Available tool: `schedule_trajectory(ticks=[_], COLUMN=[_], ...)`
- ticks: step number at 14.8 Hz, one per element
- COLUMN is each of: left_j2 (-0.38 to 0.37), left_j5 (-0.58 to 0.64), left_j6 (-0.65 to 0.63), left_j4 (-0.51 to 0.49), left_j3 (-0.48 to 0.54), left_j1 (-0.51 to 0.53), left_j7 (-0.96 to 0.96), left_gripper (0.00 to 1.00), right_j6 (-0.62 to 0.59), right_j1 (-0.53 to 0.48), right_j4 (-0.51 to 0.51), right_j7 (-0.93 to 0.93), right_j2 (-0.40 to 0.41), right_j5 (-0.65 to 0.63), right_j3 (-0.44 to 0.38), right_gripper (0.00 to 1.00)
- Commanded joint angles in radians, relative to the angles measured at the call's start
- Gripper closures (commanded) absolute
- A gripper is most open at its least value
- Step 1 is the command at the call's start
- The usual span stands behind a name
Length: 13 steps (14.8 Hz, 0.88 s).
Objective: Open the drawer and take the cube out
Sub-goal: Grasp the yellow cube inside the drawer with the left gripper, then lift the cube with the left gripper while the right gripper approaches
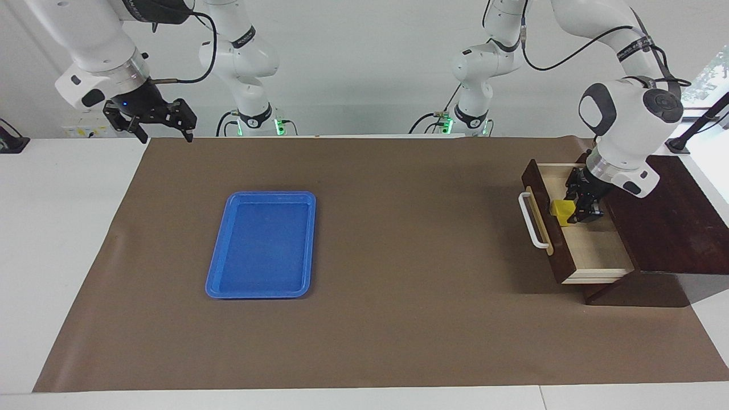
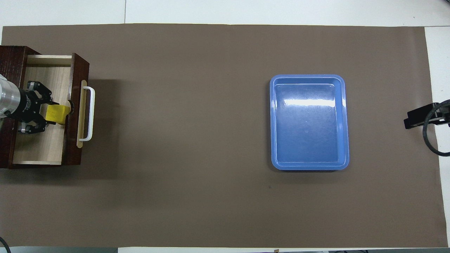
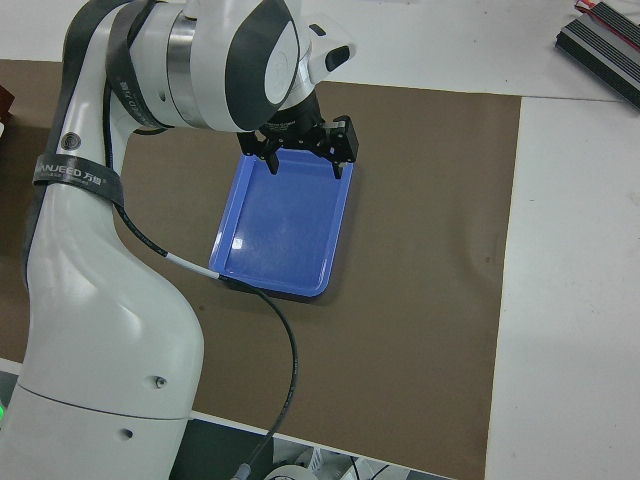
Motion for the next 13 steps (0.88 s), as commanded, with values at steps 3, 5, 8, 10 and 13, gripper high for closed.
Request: schedule_trajectory(ticks=[3, 5, 8, 10, 13], left_j2=[0.037, 0.069, 0.122, 0.129, 0.127], left_j5=[-0.023, -0.045, -0.053, -0.028, -0.031], left_j6=[-0.153, -0.249, -0.361, -0.374, -0.397], left_j4=[0.195, 0.316, 0.44, 0.461, 0.461], left_j3=[0.004, 0.004, 0.003, 0.001, 0.001], left_j1=[-0.002, -0.009, -0.11, -0.188, -0.29], left_j7=[-0.001, -0.006, -0.1, -0.217, -0.355], left_gripper=[1.0, 1.0, 1.0, 1.0, 1.0], right_j6=[0.013, 0.013, 0.022, 0.026, 0.074], right_j1=[-0.025, -0.025, -0.014, 0.016, 0.084], right_j4=[-0.014, -0.025, -0.049, -0.083, -0.147], right_j7=[0.065, 0.098, 0.218, 0.402, 0.669], right_j2=[-0.009, -0.013, -0.018, -0.02, -0.033], right_j5=[0.055, 0.072, 0.132, 0.217, 0.339], right_j3=[0.012, 0.012, 0.018, 0.022, 0.024], right_gripper=[0.0, 0.0, 0.0, 0.0, 0.0])
